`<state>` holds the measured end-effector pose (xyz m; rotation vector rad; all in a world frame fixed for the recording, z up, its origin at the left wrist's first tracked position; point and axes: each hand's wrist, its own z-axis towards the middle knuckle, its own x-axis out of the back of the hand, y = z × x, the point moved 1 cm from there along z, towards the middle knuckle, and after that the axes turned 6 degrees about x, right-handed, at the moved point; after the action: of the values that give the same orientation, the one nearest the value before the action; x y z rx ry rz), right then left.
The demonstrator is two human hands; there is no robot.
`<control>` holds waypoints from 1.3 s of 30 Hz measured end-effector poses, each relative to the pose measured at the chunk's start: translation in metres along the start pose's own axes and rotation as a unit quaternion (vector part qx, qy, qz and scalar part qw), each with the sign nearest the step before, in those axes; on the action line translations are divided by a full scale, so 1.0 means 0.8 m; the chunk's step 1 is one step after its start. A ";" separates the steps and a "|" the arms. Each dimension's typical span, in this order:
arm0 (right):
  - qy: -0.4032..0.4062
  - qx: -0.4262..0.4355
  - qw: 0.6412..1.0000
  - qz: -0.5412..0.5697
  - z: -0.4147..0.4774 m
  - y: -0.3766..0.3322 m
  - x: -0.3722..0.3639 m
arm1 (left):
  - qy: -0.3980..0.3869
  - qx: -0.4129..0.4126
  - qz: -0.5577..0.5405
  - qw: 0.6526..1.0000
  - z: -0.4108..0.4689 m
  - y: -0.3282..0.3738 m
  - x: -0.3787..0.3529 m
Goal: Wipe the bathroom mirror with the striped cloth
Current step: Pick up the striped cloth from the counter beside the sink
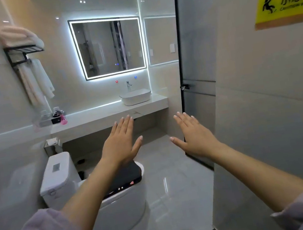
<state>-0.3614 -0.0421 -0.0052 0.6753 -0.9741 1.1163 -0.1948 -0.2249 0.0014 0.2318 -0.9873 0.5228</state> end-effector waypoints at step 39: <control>-0.065 0.010 0.997 0.048 0.717 0.444 -0.388 | -0.054 0.049 0.053 0.996 0.725 -0.168 -0.498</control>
<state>-0.9064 -0.5451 -0.0388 0.7310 -1.1164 1.1791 -0.7252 -0.7056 -0.0144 0.2993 -1.0849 0.6621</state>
